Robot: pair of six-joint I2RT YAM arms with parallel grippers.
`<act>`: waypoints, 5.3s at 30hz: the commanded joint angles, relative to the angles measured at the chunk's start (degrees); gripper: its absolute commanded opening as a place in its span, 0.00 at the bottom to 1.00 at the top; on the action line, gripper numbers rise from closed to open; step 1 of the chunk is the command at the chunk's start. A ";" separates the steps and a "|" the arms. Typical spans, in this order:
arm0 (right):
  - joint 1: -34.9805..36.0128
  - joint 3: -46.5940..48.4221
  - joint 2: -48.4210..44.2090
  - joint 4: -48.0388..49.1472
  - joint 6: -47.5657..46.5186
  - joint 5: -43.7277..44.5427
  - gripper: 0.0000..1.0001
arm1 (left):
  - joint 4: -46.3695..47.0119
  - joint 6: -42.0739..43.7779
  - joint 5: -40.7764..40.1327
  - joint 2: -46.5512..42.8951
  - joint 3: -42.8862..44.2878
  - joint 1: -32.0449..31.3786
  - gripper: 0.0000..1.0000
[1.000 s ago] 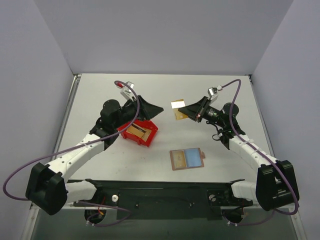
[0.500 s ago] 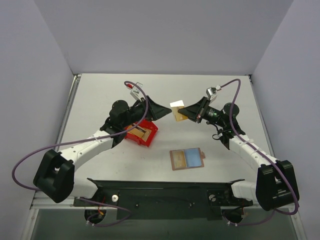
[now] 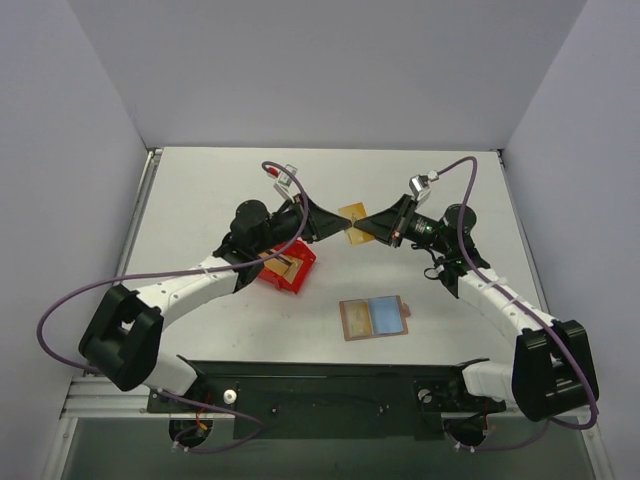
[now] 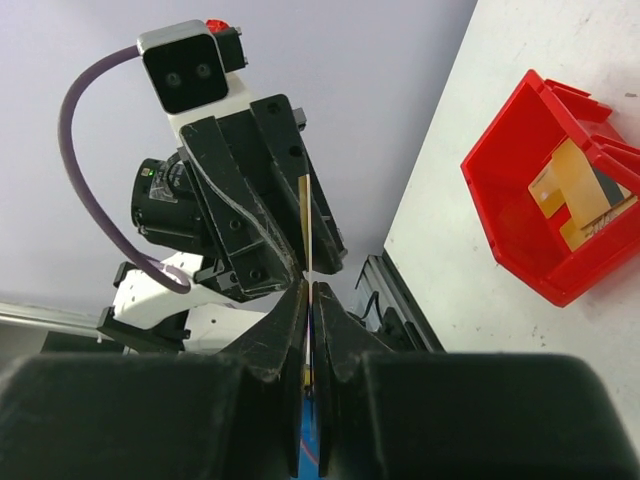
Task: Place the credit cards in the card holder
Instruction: Insert the credit card into the card holder.
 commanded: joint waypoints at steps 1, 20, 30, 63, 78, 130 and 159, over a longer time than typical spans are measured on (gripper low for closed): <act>1.06 3.61 -1.71 -2.77 -5.60 -1.20 0.00 | 4.54 -0.81 1.25 0.67 3.26 -0.53 0.22; 1.50 9.94 -20.52 -41.46 -35.76 22.44 0.46 | 13.12 -24.40 5.64 3.56 -2.18 5.00 0.00; 1.41 8.80 -22.02 -42.69 -34.44 25.70 0.47 | 16.59 -53.96 1.18 1.83 -8.68 5.09 0.00; 0.18 13.10 -17.19 -43.13 -26.80 15.77 0.47 | 12.45 -26.24 16.35 1.72 -0.35 5.44 0.00; -0.96 12.40 -11.66 -31.98 -18.90 0.93 0.46 | 7.70 -9.86 21.90 2.51 3.87 5.09 0.00; 2.47 14.86 -13.58 -41.46 -29.26 7.50 0.25 | 23.70 -24.80 27.09 11.39 8.71 2.10 0.00; 1.32 20.13 -11.84 -77.20 -42.00 40.18 0.00 | -2.61 -0.62 19.12 7.01 3.70 4.75 0.69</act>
